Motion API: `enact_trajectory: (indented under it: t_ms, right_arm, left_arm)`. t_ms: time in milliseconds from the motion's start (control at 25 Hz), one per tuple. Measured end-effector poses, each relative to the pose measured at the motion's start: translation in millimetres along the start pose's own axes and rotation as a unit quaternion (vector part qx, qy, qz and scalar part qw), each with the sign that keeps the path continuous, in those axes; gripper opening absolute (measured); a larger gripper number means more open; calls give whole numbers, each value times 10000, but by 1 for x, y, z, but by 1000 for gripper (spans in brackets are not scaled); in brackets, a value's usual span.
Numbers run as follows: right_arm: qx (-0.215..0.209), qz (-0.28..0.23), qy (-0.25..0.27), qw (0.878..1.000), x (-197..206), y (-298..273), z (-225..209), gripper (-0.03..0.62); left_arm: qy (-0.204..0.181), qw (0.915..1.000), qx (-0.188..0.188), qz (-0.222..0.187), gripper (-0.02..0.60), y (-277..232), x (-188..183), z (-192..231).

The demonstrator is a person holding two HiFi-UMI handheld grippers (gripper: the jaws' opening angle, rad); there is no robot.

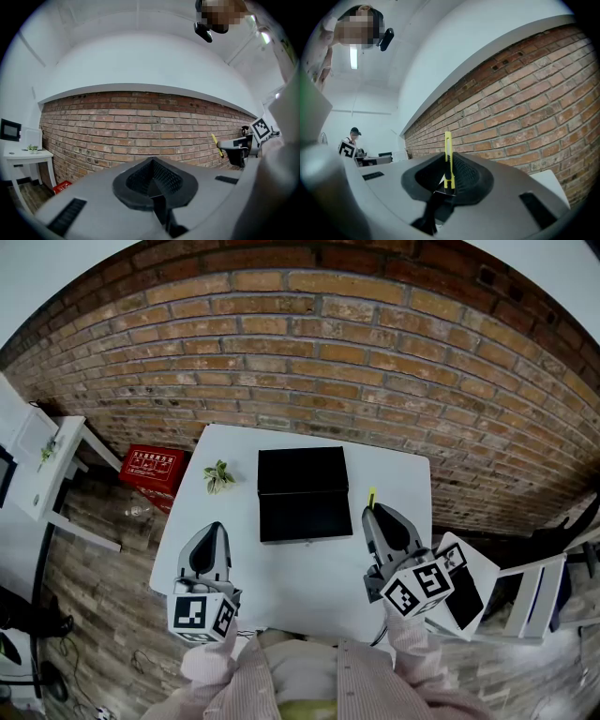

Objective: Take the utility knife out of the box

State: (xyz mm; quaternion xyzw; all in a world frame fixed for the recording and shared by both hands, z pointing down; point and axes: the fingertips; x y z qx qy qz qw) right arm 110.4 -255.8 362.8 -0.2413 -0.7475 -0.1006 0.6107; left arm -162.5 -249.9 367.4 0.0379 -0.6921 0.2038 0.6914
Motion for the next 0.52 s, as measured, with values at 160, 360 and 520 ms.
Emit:
enact_trajectory:
  t_ms: [160,360,520]
  right_arm:
    - [2,19,38,10000,1,0,-1,52]
    - [13,49,87,9999,2,-1,-1,51]
    - [11,79,161,9998,3,-1,-1,52]
  left_arm:
    - [17,10000,-8,21,-8,-1,1,0]
    - [37,9999,-34,90,-8,-2,5,1]
    - [71,9999,-36,106,-8,-2,6,3]
Point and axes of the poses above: the fingertips, and each gripper's own axes: y backward along the fingers, z to its left, x out of its underside, and after that the axes turned 11 degrees about z, right-handed
